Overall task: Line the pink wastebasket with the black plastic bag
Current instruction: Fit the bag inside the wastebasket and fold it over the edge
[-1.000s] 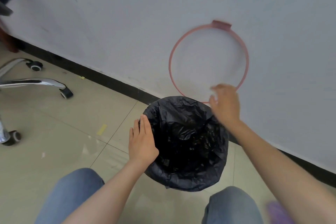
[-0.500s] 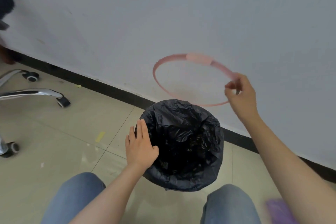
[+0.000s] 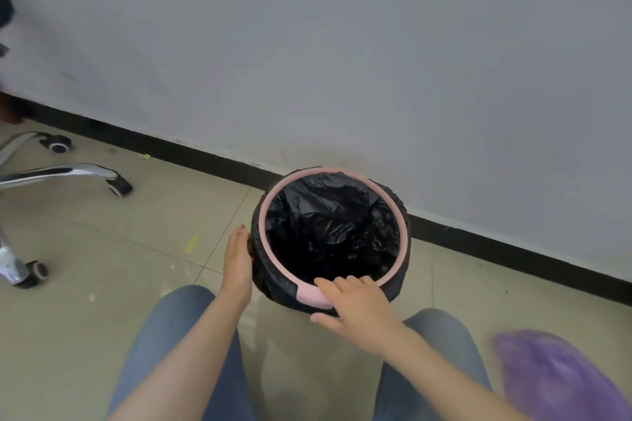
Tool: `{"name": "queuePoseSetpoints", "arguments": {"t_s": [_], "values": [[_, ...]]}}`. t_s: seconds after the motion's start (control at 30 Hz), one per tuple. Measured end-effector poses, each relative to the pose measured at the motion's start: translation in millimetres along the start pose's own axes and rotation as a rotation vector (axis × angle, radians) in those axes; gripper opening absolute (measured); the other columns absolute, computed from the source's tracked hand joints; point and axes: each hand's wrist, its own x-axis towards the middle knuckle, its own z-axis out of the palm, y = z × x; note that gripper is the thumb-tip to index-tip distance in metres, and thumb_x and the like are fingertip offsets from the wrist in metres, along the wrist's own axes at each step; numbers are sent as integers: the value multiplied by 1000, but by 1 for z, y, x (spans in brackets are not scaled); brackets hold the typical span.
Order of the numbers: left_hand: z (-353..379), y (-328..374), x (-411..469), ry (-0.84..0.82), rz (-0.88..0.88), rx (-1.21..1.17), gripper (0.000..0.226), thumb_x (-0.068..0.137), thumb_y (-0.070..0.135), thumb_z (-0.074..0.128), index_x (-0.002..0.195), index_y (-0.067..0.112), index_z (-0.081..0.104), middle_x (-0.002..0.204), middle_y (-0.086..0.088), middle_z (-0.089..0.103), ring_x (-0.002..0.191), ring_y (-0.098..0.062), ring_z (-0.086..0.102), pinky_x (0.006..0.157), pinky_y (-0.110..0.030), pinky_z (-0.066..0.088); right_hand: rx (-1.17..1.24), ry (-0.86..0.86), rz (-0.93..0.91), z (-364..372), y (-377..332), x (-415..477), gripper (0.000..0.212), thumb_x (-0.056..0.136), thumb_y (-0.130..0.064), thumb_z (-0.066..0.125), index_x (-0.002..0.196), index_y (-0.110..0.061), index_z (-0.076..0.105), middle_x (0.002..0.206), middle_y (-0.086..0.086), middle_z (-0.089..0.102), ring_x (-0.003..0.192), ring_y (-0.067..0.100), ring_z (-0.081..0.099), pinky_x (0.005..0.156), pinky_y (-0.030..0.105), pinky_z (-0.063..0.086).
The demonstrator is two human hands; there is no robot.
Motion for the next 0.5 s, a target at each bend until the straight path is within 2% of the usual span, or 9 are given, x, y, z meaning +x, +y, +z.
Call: {"name": "queuePoseSetpoints", "arguments": {"t_s": [0.03, 0.1, 0.17, 0.2, 0.23, 0.3, 0.37, 0.43, 0.5], "values": [[0, -2, -1, -4, 5, 28, 28, 96, 26, 27, 75, 30, 45, 83, 4, 48, 88, -16, 45, 72, -25, 38, -57, 12, -4, 6, -2, 3, 45, 67, -64, 45, 90, -31, 65, 57, -12, 65, 50, 6, 58, 47, 18, 46], [-2, 0, -5, 5, 29, 75, 28, 96, 26, 27, 73, 30, 43, 78, 6, 44, 76, -10, 43, 68, -24, 37, -114, 36, -2, 17, -5, 7, 41, 55, -66, 66, 78, -32, 65, 51, -11, 62, 46, 6, 56, 45, 16, 43], [-4, -1, -6, 9, 40, 43, 28, 97, 28, 27, 108, 19, 50, 99, 0, 53, 94, -14, 50, 87, -31, 40, -120, 67, 8, 23, -6, 8, 38, 54, -64, 69, 73, -32, 64, 50, -12, 61, 46, 6, 55, 47, 15, 43], [-5, 0, -8, 0, 54, 58, 36, 97, 28, 26, 126, 15, 42, 115, -4, 52, 109, -18, 49, 97, -34, 38, -112, 91, 17, 24, -6, 9, 34, 58, -63, 65, 72, -32, 63, 51, -12, 60, 47, 6, 55, 49, 16, 43], [-6, 0, -9, -1, 78, 77, 41, 97, 28, 26, 135, 14, 33, 129, -6, 48, 121, -21, 45, 105, -37, 35, -102, 113, 26, 26, -4, 11, 31, 62, -62, 58, 72, -32, 63, 52, -13, 60, 49, 6, 55, 53, 19, 43], [-6, -1, -14, 9, 166, 187, 45, 97, 26, 30, 140, 13, 27, 139, -4, 39, 131, -23, 36, 109, -36, 29, -79, 121, 58, 24, 0, 19, 32, 67, -59, 47, 73, -31, 62, 55, -13, 60, 53, 8, 56, 64, 23, 38], [-3, -4, -17, 17, 295, 396, 47, 94, 29, 34, 138, 11, 30, 142, -7, 37, 134, -25, 31, 109, -39, 27, -76, 101, 122, 18, 11, 33, 30, 62, -57, 64, 73, -30, 63, 57, -13, 62, 56, 10, 59, 66, 25, 43], [2, -9, -18, -31, 498, 753, 55, 86, 30, 30, 136, 10, 35, 146, -14, 36, 135, -31, 29, 109, -46, 30, -16, 65, 189, 9, 24, 46, 36, 54, -49, 80, 75, -24, 64, 62, -8, 65, 61, 16, 62, 65, 28, 52], [9, -13, -12, -120, 734, 1098, 57, 78, 27, 33, 133, 11, 38, 141, -15, 46, 133, -32, 34, 100, -47, 43, 67, 51, 180, 1, 34, 56, 35, 67, -38, 76, 90, -15, 64, 79, 5, 68, 79, 28, 62, 79, 38, 50]]}}
